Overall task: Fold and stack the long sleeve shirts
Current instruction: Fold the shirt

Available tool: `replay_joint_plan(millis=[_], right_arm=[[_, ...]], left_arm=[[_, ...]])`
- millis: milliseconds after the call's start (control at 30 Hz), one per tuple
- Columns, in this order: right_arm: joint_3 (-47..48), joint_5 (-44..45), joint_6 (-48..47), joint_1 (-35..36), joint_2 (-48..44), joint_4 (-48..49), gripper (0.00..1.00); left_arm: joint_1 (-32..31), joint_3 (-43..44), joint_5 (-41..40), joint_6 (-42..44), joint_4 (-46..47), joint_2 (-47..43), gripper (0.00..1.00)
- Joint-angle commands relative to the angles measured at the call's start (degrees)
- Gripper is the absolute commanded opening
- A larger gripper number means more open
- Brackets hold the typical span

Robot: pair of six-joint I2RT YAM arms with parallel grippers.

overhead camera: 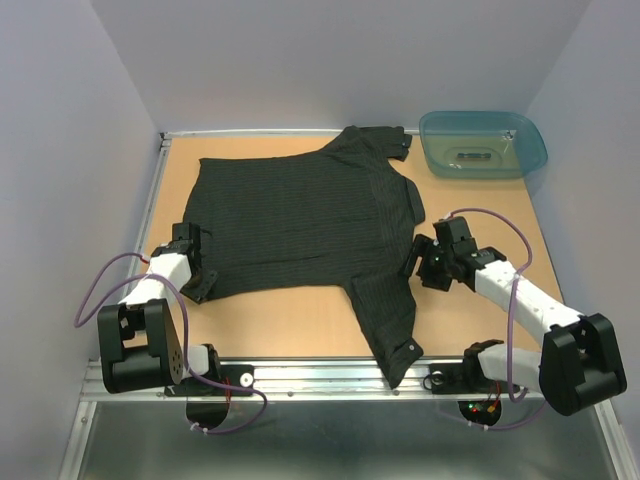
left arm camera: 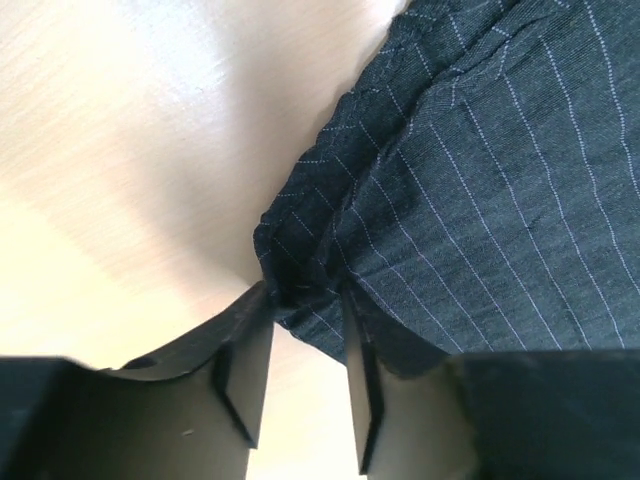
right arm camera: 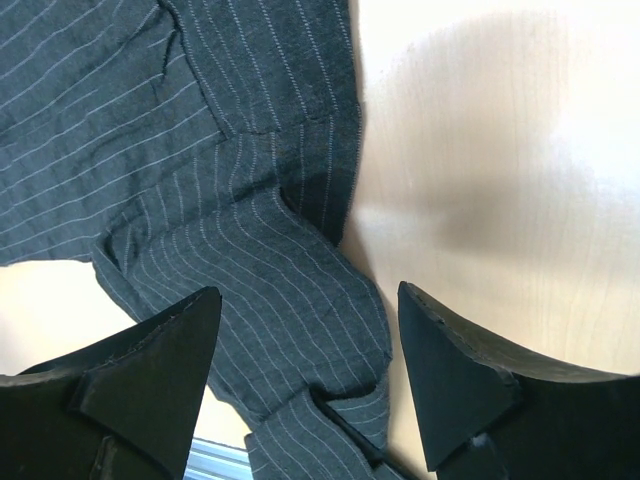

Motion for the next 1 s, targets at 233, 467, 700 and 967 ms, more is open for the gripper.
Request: replay_joint_plan(millis=[233, 467, 700, 967], right_arm=[[-4.84, -5.76, -0.52, -0.38, 3.52, 7.99, 0.75], [-7.39, -4.97, -1.04, -0.47, 5.28, 9.4, 0.73], [-8.45, -6.37, -2.18, -0.47, 6.87, 10.02, 0.66], [-9.15, -8.05, -2.71, -0.46, 5.38, 9.84, 0.32]], left_arm=[[0.11, -0.76, 0.17, 1.68, 1.09, -1.64, 0.11], [0.02, -0.76, 0.26, 2.12, 1.62, -2.69, 0.02], [0.02, 1.34, -0.09, 3.35, -0.48, -3.92, 0.0], [0.02, 3.1, -1.58, 4.32, -2.42, -5.59, 0.0]])
